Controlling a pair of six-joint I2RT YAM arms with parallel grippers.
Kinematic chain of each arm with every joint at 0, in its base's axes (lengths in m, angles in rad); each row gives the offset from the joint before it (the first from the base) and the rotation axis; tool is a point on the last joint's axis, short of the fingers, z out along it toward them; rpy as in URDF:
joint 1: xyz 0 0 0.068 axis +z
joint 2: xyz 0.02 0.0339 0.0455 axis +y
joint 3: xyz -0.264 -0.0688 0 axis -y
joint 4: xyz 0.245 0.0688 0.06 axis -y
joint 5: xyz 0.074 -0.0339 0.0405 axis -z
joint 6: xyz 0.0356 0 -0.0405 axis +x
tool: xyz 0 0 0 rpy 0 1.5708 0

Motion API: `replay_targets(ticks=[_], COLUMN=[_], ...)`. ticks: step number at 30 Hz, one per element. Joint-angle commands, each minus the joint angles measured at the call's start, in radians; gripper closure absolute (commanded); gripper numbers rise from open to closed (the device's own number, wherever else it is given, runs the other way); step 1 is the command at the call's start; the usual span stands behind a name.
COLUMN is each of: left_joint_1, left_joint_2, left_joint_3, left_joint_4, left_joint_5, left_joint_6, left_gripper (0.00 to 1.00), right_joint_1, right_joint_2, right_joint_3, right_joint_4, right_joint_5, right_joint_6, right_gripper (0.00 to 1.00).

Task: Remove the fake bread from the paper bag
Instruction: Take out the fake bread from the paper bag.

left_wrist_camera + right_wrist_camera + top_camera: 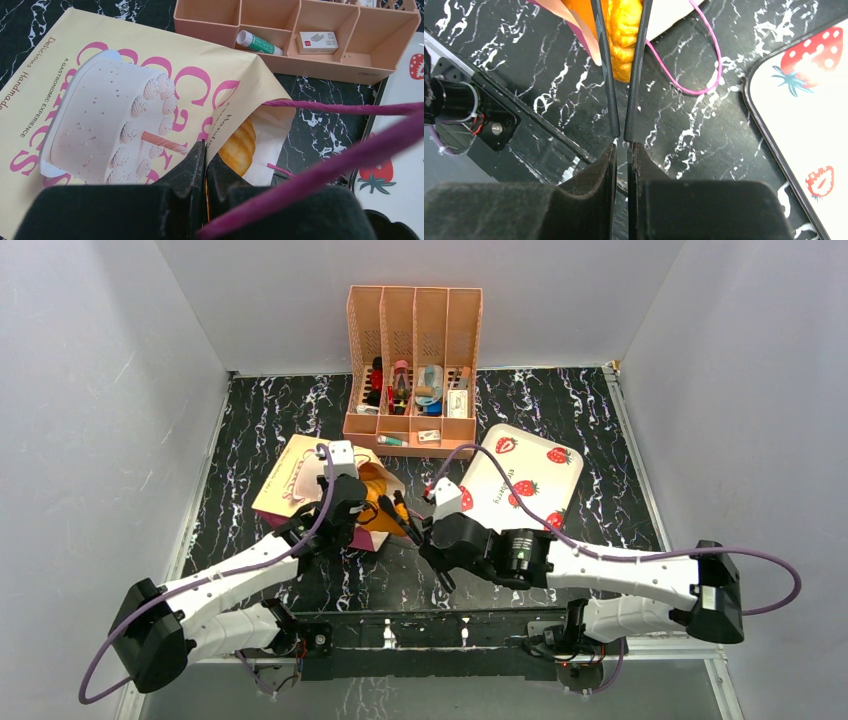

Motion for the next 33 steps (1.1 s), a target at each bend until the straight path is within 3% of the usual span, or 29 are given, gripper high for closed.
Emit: replay_targets(ticks=[1, 12, 20, 33], left_joint_1=[0.006, 0.074, 0.120, 0.196], left_joint_2=[-0.040, -0.046, 0.003, -0.068], left_joint_3=[0.055, 0.060, 0.103, 0.077], left_joint_4=[-0.024, -0.084, -0.098, -0.118], left_joint_5=[-0.027, -0.132, -0.115, -0.116], left_joint_6=[-0.025, -0.072, -0.132, -0.136], left_gripper=[1.00, 1.00, 1.00, 1.00], right_joint_1=[-0.035, -0.048, -0.059, -0.105], right_joint_2=[0.036, 0.021, 0.097, 0.009], right_joint_3=[0.117, 0.185, 0.266, 0.251], right_joint_4=[0.147, 0.117, 0.125, 0.081], right_joint_5=[-0.020, -0.040, -0.085, -0.084], right_joint_6=[-0.058, -0.087, -0.131, -0.139], right_gripper=[1.00, 1.00, 1.00, 1.00])
